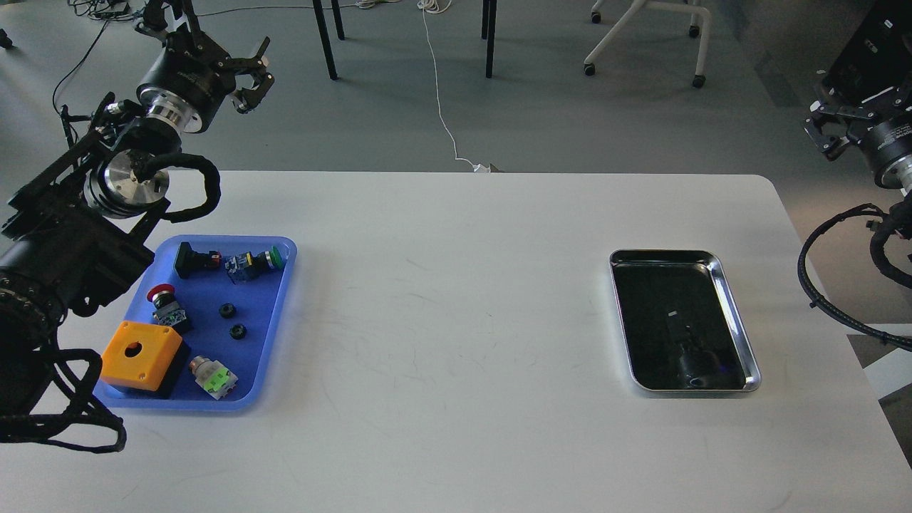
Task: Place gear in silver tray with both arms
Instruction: 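Move the left gripper over the blue tray of parts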
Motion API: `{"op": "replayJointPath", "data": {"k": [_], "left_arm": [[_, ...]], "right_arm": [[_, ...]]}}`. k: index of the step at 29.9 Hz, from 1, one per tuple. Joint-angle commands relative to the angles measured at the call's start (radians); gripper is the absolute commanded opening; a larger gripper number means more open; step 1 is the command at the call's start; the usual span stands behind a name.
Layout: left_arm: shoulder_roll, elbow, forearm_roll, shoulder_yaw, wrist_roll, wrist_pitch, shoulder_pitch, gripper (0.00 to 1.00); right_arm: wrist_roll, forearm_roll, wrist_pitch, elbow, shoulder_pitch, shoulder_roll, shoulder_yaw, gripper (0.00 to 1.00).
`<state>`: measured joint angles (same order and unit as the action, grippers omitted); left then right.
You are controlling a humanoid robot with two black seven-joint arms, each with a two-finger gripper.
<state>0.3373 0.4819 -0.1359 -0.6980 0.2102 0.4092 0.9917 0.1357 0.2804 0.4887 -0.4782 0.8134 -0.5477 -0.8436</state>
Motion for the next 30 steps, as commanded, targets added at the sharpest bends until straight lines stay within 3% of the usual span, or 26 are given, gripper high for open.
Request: {"op": "replayJointPath", "data": {"k": [1,11,15,17,20,26,30], "left_arm": [[0.003,0.000,0.005,0.002,0.001,-0.009,-0.001,0.98],[0.045,0.000,-0.001,-0.003,0.003,-0.013,0.001,0.98],[0.086,0.007,0.009,0.003,-0.011,0.025,-0.001,0.98],[0.112,0.011,0.021,0.034,-0.014,0.074,-0.004,0.98],[0.175,0.015,0.064,0.132,-0.011,0.079,-0.002,0.98],[0.348,0.211,0.229,0.274,-0.006,0.079,-0.002,0.98],[0.480,0.361,0.406,0.294,-0.002,0.079,-0.007,0.98]], "right_arm": [[0.001,-0.001,0.000,-0.003,0.001,-0.001,0.001,1.00],[0.001,-0.003,0.000,-0.002,0.004,-0.001,0.005,1.00],[0.002,-0.003,0.000,-0.002,0.003,0.002,0.005,1.00],[0.004,-0.003,0.000,-0.002,0.003,0.005,0.001,1.00],[0.005,-0.003,0.000,-0.002,0.003,0.003,-0.006,1.00],[0.005,-0.003,0.000,0.000,0.001,-0.001,-0.009,1.00],[0.005,-0.003,0.000,0.000,-0.002,-0.003,-0.009,1.00]]}}
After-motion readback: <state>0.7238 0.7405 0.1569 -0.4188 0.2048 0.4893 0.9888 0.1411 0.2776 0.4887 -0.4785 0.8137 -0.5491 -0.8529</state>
